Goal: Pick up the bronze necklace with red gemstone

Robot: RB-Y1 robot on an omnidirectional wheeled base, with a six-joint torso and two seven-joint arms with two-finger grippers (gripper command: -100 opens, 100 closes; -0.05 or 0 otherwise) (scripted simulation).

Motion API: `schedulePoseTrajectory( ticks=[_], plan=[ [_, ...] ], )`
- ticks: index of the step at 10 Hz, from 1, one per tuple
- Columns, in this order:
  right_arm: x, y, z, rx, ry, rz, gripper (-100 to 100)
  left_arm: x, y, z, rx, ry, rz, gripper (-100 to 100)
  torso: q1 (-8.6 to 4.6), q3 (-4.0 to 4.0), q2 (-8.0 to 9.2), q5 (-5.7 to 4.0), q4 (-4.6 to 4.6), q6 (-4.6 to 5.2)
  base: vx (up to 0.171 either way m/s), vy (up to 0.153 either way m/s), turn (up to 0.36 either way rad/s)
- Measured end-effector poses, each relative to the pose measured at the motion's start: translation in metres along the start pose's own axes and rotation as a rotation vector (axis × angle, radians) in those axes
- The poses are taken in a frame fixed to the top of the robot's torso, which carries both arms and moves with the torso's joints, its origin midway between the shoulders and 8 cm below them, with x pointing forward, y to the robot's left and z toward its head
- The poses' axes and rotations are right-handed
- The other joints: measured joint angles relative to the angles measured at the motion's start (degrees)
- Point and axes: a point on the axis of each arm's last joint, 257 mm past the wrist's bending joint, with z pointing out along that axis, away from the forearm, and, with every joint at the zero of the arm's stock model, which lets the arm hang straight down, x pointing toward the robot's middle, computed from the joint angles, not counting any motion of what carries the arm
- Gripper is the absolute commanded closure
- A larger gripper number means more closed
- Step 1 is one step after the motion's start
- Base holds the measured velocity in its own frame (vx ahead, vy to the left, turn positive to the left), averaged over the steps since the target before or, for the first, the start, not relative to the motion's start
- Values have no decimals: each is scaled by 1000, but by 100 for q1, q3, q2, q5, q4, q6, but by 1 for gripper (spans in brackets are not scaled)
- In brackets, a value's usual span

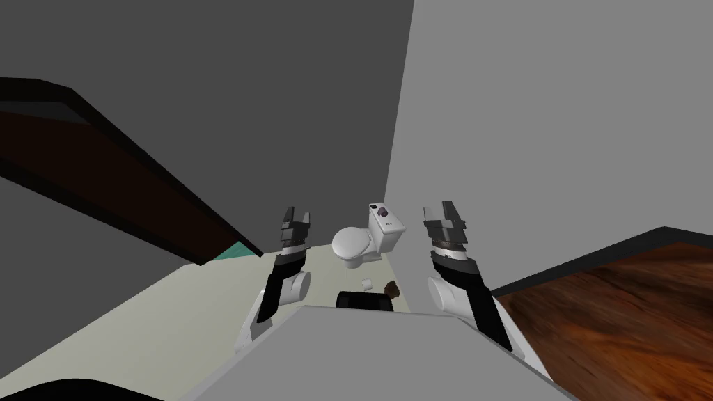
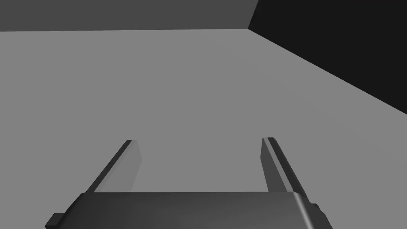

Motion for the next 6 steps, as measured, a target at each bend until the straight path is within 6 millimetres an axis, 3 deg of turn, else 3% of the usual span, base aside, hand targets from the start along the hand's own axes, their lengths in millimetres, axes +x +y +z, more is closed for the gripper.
schedulePoseTrajectory(
  ticks=[6],
  plan=[
    [6,-36,14,15,58,55,-100,0,0,0,0,0,0,0,27,11,20,6,4,0,-52,78,-98]
  ],
)
